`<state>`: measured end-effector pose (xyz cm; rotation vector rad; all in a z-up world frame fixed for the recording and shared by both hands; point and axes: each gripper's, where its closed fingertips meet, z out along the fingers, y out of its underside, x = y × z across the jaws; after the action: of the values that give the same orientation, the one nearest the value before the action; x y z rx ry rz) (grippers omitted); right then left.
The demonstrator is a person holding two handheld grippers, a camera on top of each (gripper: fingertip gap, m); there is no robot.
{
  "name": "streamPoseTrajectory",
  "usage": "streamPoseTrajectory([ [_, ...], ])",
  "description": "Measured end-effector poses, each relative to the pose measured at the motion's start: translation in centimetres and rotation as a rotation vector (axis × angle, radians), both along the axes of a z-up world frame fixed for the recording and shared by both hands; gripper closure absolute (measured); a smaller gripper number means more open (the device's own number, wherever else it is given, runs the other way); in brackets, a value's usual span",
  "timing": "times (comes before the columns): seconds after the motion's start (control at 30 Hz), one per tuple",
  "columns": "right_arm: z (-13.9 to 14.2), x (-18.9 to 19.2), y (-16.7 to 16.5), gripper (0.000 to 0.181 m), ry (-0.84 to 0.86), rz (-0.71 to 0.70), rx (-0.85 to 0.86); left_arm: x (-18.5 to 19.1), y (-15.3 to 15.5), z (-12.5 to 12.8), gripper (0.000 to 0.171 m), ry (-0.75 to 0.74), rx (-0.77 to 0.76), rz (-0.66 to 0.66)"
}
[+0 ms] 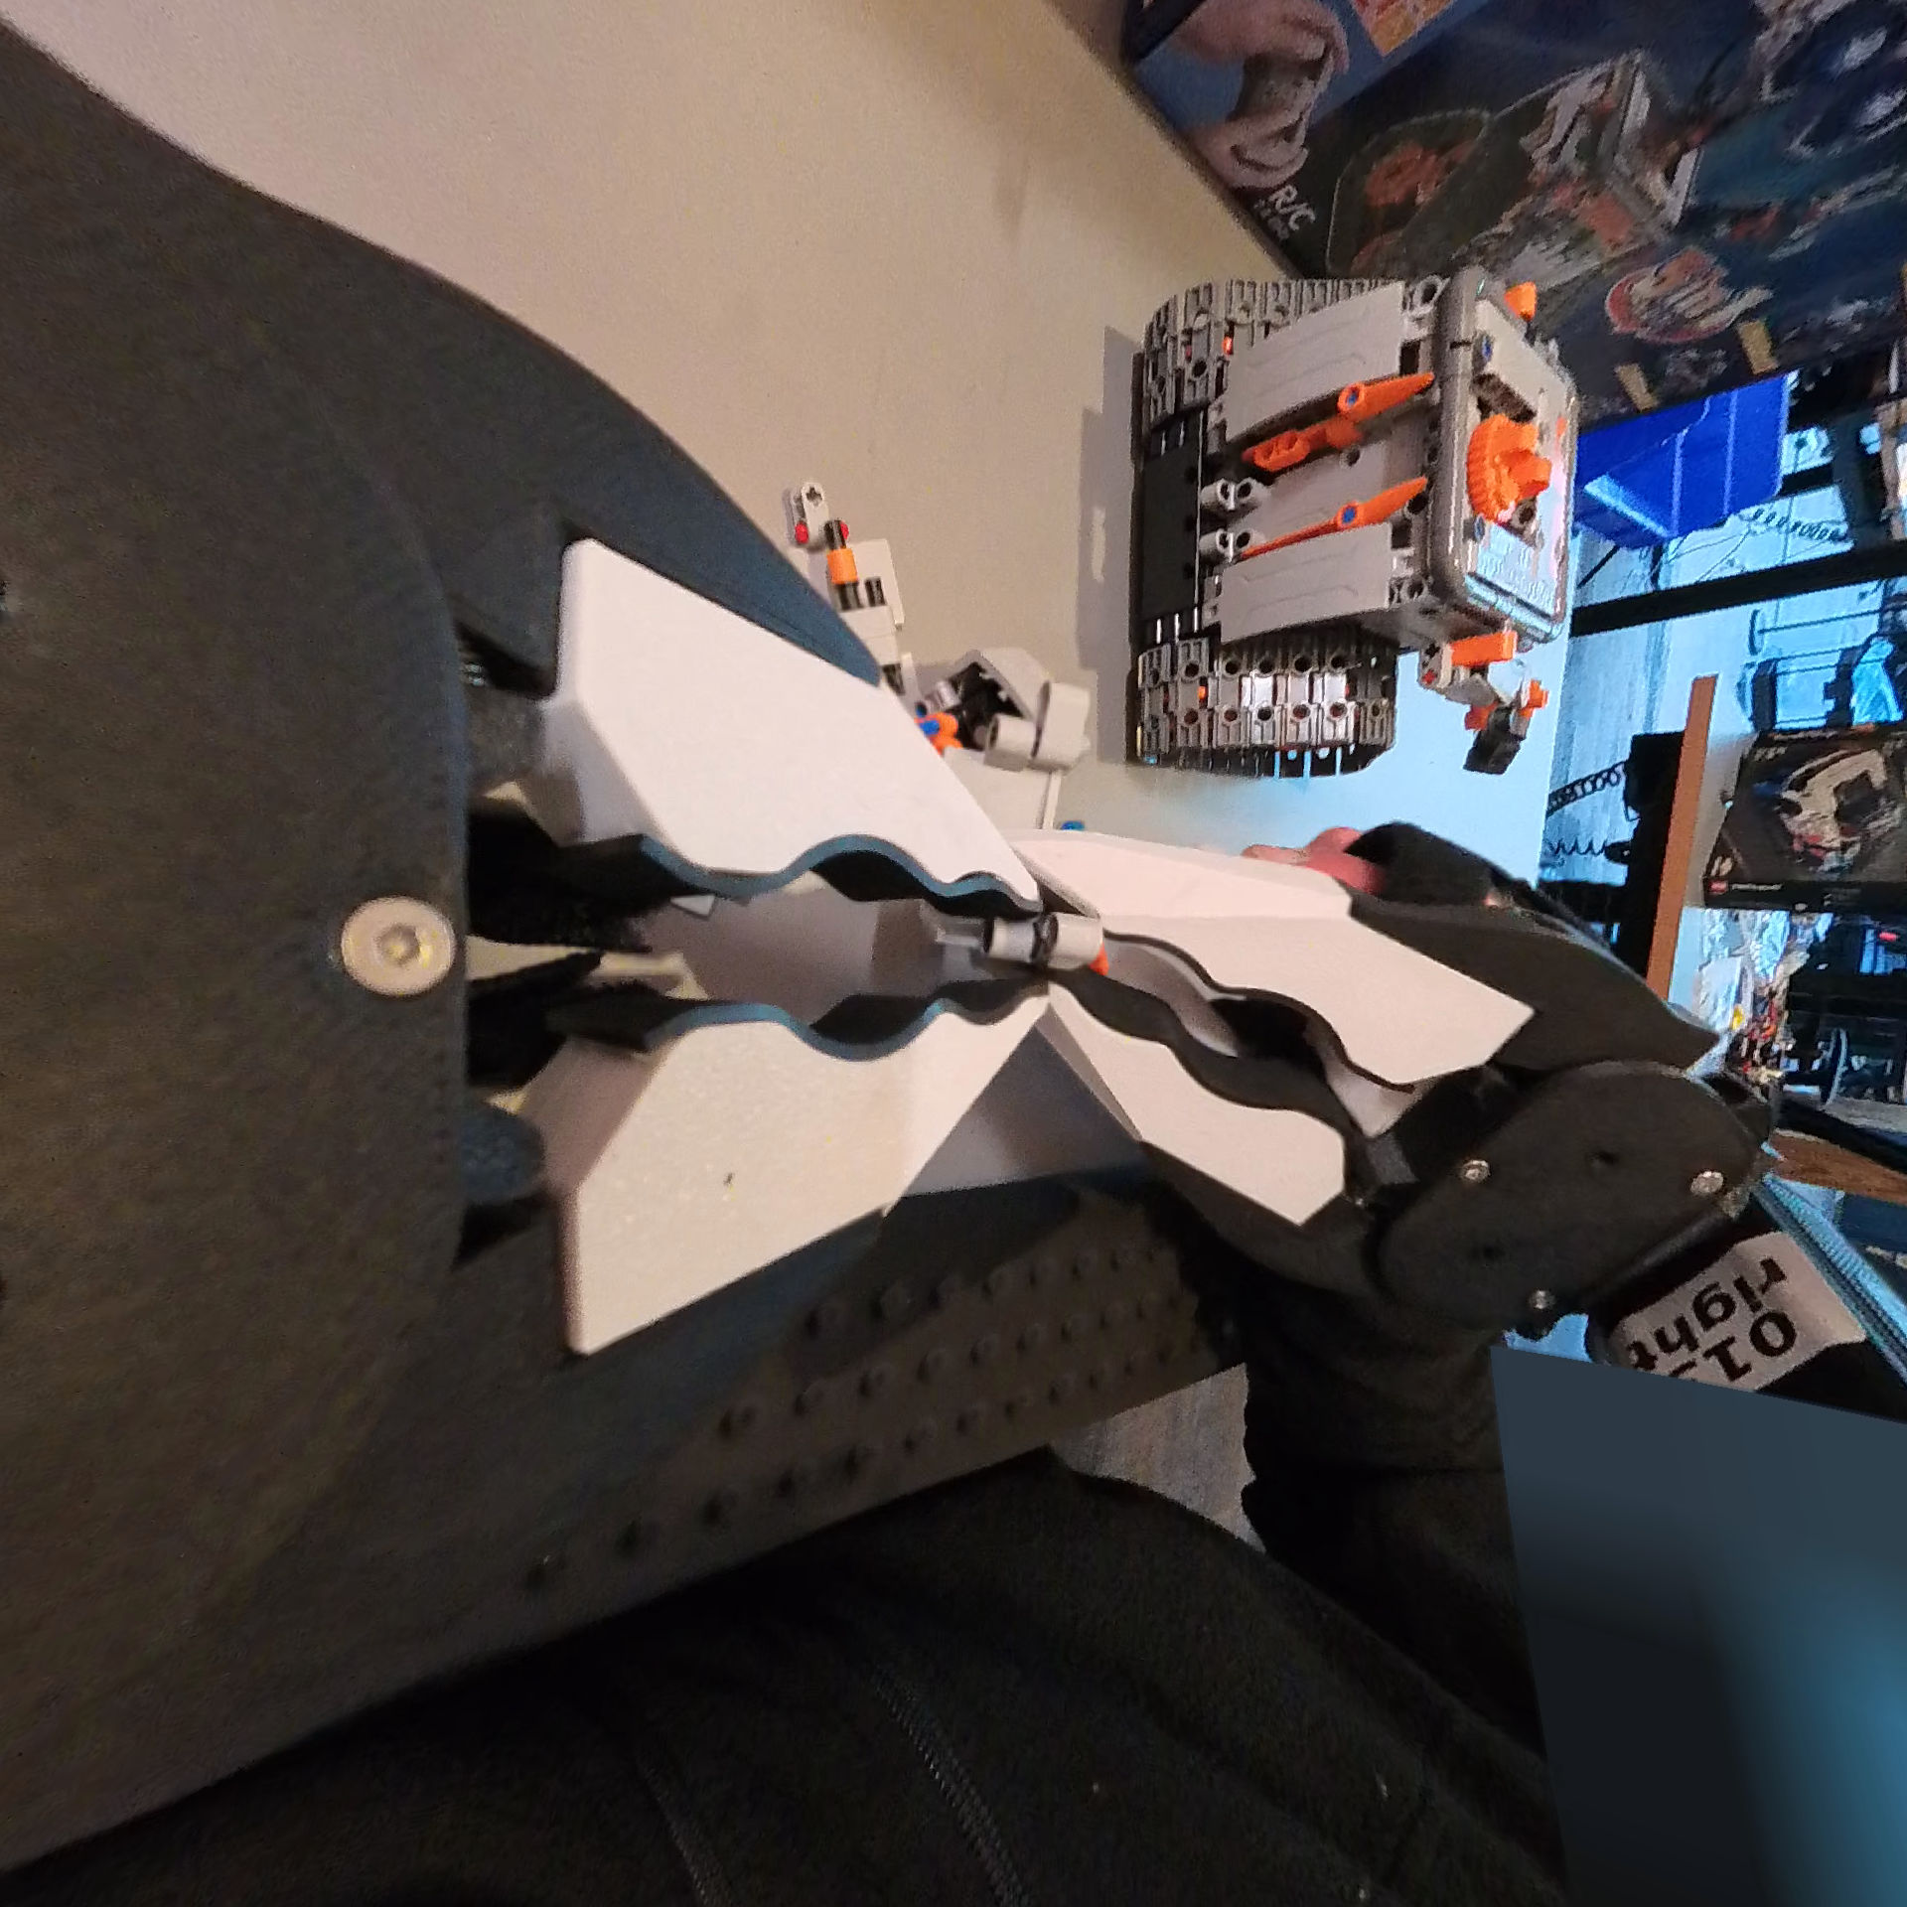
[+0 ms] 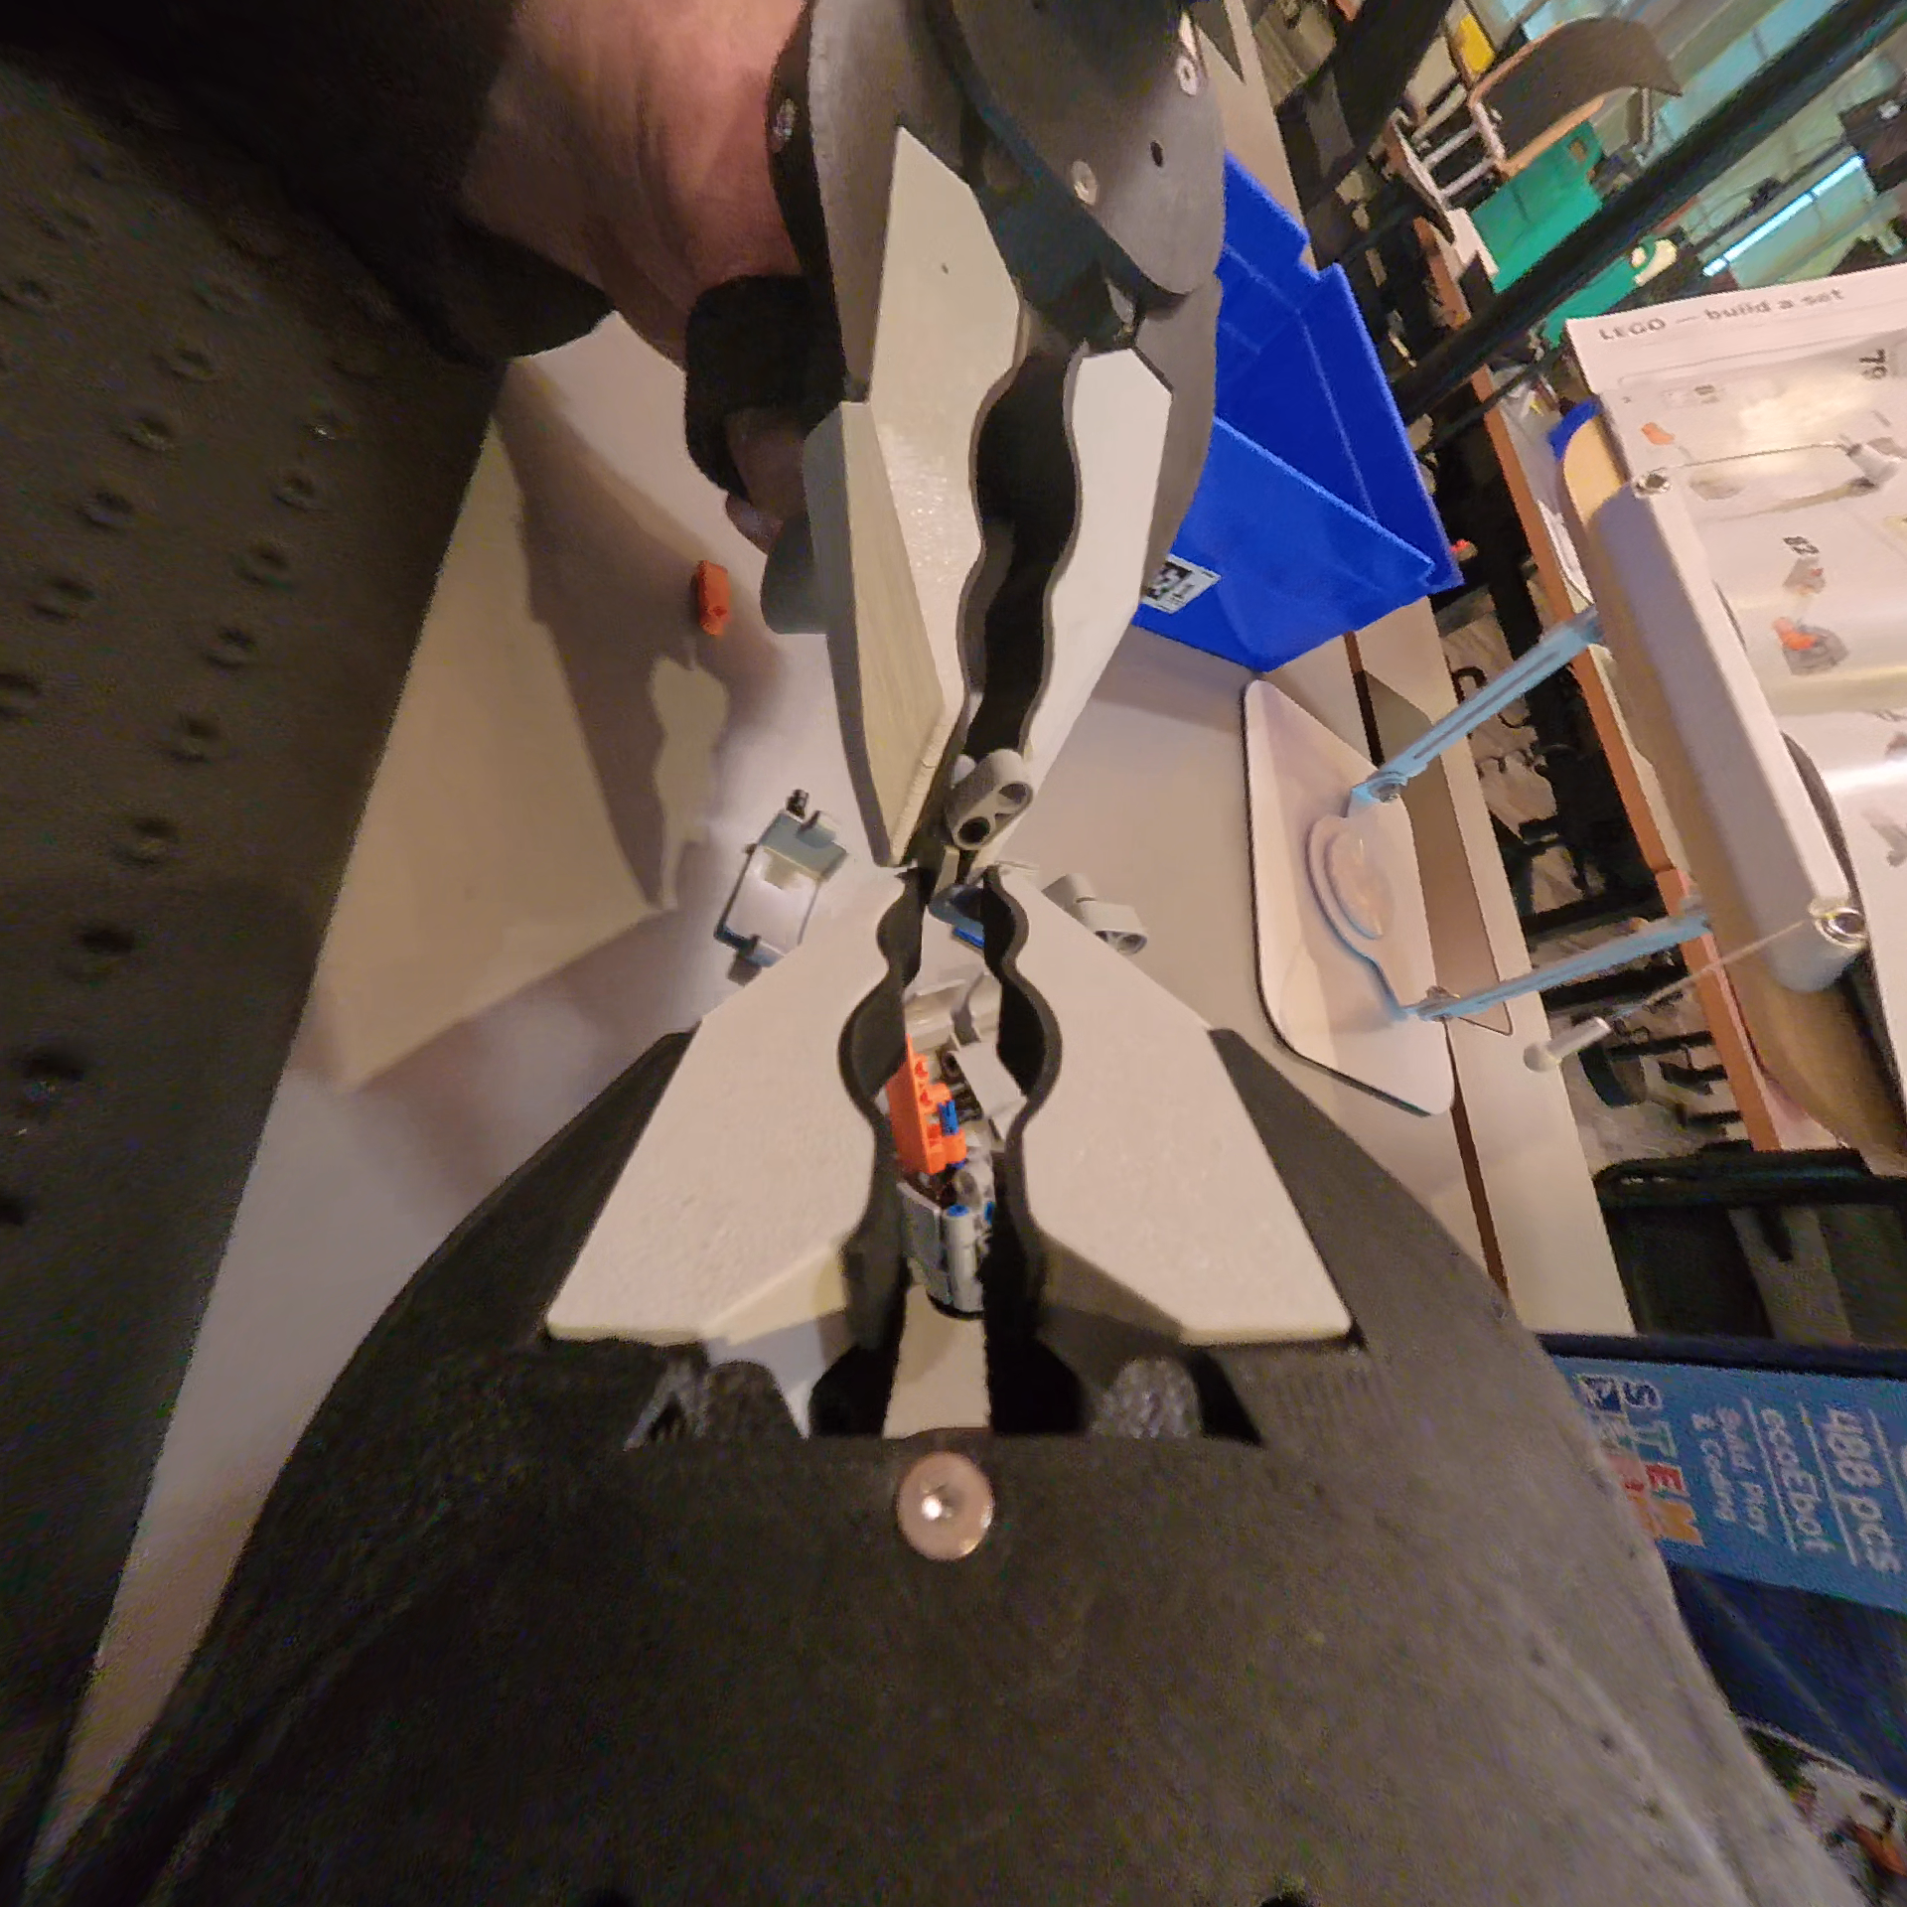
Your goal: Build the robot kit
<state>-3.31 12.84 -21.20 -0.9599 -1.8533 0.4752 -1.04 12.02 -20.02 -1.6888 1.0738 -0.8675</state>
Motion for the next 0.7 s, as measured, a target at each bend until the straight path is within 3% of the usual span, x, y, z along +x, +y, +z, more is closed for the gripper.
streamPoseTrajectory([
  [0.4, 0.2, 0.1, 1.6, 0.172, 0.003, -0.085, 0.039, 0.3, 1.2, 0.3, 0.156, -0.056, 0.016, 0.066],
  [0.7, 0.6, 0.1, 1.4, 0.171, 0.027, -0.07, -0.079, 0.2, 1.4, 0.8, 0.159, -0.058, 0.063, 0.089],
])
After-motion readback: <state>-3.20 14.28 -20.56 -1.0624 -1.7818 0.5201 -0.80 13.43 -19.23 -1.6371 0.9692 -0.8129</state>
